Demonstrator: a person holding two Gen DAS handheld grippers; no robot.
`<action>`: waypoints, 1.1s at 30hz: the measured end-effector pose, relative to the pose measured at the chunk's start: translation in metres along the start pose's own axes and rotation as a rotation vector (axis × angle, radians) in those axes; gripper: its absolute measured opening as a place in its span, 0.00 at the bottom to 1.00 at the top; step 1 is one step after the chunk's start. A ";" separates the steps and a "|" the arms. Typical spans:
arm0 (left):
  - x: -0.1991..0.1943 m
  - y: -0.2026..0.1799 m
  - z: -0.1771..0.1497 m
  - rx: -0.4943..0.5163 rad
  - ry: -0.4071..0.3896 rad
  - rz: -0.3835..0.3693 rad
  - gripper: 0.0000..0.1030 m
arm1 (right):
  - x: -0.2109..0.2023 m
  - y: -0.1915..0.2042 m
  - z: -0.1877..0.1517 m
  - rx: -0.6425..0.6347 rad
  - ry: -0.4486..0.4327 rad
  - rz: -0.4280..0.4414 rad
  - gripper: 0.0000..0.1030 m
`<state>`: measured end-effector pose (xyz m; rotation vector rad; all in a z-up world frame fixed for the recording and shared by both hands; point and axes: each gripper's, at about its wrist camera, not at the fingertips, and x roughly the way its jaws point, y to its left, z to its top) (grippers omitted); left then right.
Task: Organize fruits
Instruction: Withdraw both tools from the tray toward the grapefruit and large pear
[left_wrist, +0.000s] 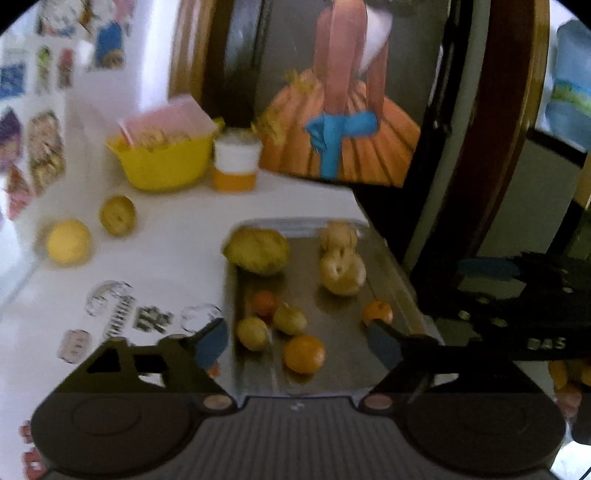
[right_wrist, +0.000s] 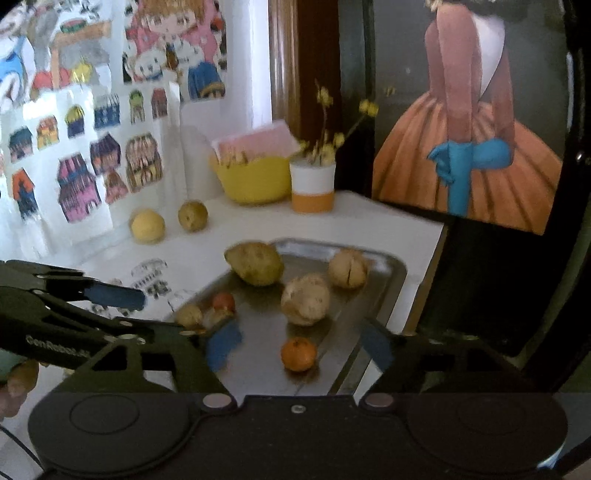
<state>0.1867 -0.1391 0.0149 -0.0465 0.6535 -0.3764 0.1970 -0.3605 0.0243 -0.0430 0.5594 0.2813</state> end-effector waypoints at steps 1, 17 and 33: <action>-0.009 0.003 0.001 0.001 -0.017 0.005 0.92 | -0.010 0.003 0.002 -0.004 -0.014 -0.006 0.89; -0.115 0.040 -0.031 0.082 0.090 -0.024 0.99 | -0.116 0.085 -0.023 -0.042 0.224 0.079 0.99; -0.129 0.120 -0.040 -0.023 0.199 0.231 0.99 | -0.051 0.169 0.045 -0.204 0.403 0.296 0.99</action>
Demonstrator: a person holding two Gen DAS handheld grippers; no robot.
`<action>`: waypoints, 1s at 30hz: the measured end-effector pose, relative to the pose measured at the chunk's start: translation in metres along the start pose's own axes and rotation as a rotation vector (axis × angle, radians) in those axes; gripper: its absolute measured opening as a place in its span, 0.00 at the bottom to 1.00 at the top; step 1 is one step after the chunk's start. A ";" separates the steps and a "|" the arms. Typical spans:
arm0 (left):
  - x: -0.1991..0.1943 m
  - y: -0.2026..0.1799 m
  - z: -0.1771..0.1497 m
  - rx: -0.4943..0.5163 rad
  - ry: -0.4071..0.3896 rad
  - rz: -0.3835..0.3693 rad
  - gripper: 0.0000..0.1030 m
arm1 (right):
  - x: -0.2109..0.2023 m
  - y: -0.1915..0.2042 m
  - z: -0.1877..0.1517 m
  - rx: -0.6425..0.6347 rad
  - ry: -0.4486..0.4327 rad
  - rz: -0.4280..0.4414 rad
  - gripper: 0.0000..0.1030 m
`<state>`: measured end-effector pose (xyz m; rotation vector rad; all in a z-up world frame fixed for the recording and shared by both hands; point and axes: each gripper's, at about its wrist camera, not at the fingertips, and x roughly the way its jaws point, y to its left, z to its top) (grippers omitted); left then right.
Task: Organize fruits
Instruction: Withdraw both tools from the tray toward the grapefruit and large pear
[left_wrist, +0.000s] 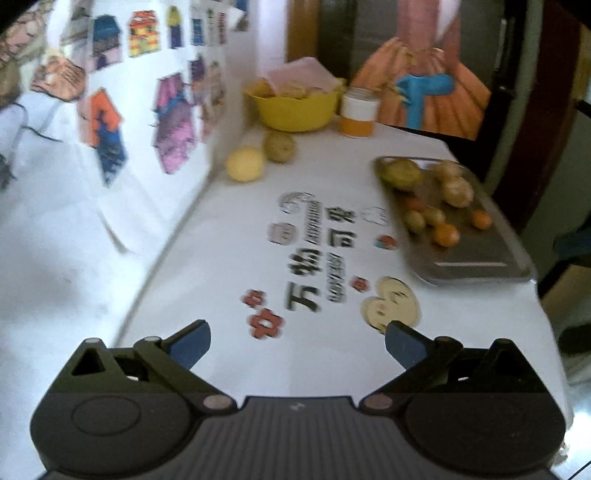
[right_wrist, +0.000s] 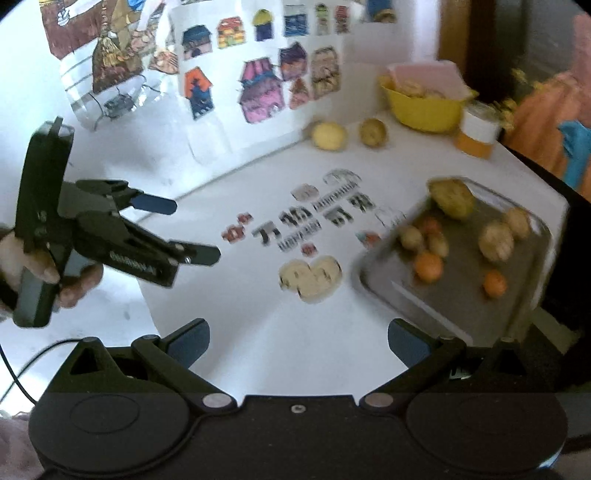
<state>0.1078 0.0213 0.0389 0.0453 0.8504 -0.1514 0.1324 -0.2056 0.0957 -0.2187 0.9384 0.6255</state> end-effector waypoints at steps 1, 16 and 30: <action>0.001 0.002 0.004 -0.001 -0.006 0.028 0.99 | 0.002 -0.002 0.012 -0.015 -0.008 -0.004 0.99; 0.067 0.000 0.074 -0.029 -0.149 0.130 0.99 | 0.072 -0.078 0.146 0.124 -0.057 0.001 0.99; 0.173 0.016 0.117 -0.112 -0.203 0.115 0.99 | 0.202 -0.168 0.201 0.268 -0.166 -0.012 0.99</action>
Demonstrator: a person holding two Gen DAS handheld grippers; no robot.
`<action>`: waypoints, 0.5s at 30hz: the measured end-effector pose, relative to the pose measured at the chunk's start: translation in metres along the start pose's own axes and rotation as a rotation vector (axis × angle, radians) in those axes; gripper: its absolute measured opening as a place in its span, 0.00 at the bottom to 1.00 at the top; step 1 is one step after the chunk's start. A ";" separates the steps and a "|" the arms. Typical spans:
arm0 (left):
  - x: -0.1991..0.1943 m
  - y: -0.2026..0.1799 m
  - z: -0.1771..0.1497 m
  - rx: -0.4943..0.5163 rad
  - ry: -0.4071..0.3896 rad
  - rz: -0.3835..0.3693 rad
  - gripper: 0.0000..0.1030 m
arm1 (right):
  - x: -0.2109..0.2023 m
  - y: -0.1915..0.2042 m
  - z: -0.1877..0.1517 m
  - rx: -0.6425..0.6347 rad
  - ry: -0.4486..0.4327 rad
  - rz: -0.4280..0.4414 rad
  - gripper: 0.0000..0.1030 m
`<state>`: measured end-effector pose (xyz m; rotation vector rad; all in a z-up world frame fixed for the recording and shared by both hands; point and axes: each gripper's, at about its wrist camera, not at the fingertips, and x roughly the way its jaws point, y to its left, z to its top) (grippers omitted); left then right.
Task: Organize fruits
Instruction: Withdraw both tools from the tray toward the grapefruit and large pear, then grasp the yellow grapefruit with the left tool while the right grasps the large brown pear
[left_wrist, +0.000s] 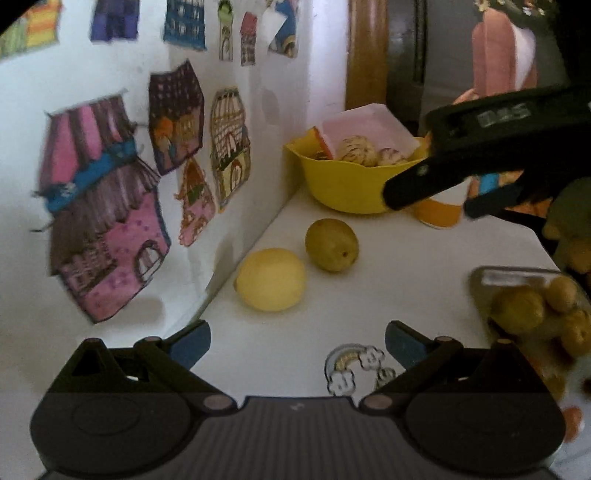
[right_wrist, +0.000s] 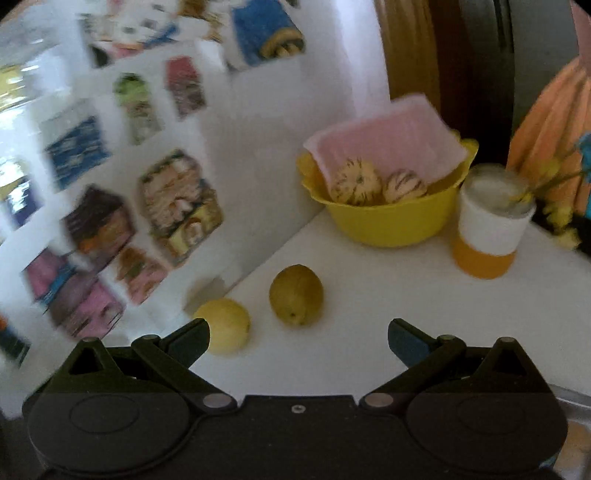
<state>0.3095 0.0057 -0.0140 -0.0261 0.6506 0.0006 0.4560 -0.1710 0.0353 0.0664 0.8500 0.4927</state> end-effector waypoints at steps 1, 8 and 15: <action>0.007 0.000 0.001 -0.003 -0.003 0.009 0.99 | 0.012 -0.004 0.003 0.013 0.010 0.004 0.99; 0.050 -0.004 0.006 0.045 -0.026 0.091 0.99 | 0.076 -0.018 0.013 0.056 0.052 0.016 0.89; 0.078 -0.009 0.011 0.052 -0.032 0.123 0.97 | 0.112 -0.022 0.010 0.083 0.098 0.055 0.78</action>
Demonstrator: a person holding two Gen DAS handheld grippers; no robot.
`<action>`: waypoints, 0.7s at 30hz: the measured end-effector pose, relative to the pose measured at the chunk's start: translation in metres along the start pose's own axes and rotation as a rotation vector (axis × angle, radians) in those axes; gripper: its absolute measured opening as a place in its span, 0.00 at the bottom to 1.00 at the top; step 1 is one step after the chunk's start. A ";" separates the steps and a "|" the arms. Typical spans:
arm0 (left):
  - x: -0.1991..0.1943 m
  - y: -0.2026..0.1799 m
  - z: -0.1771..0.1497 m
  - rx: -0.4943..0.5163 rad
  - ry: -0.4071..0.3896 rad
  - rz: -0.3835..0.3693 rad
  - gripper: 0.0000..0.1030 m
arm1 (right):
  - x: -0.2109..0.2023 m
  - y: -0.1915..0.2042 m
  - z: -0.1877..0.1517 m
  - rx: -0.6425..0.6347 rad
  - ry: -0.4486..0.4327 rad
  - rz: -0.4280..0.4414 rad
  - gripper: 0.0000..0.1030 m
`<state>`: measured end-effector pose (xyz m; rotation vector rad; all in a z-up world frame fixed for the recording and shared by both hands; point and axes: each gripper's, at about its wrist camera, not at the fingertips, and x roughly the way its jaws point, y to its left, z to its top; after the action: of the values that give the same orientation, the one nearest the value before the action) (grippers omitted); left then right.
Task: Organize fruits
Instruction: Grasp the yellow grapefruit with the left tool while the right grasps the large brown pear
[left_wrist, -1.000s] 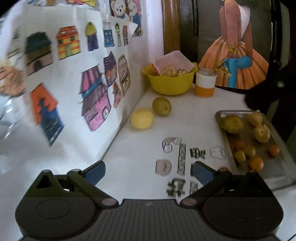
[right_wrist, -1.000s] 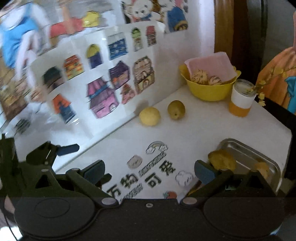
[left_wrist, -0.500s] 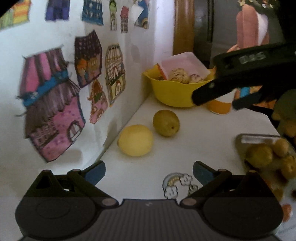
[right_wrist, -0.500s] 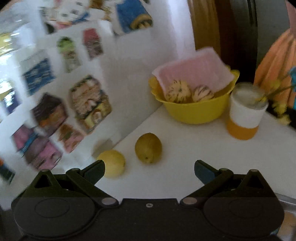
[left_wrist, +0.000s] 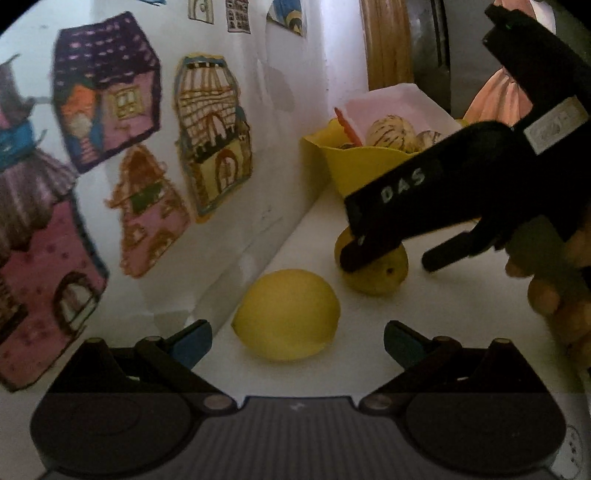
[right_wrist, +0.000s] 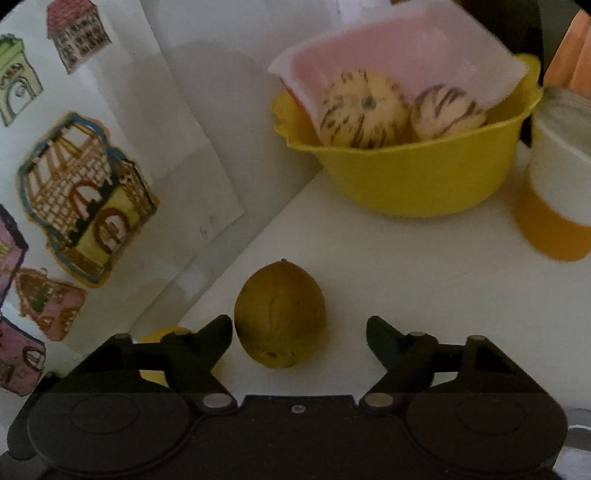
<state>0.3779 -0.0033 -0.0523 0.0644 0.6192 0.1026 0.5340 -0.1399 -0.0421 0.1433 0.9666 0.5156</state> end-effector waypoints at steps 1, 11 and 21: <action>0.003 -0.001 0.001 0.000 -0.004 0.004 0.97 | 0.002 0.000 0.000 0.002 0.003 0.007 0.77; 0.029 -0.005 0.014 -0.007 0.031 0.036 0.82 | 0.007 0.003 0.003 -0.030 -0.002 0.057 0.58; 0.059 -0.004 0.026 -0.071 0.059 0.043 0.67 | 0.008 0.003 0.001 0.000 -0.010 0.070 0.56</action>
<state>0.4415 -0.0011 -0.0655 0.0057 0.6724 0.1689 0.5370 -0.1332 -0.0464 0.1803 0.9544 0.5786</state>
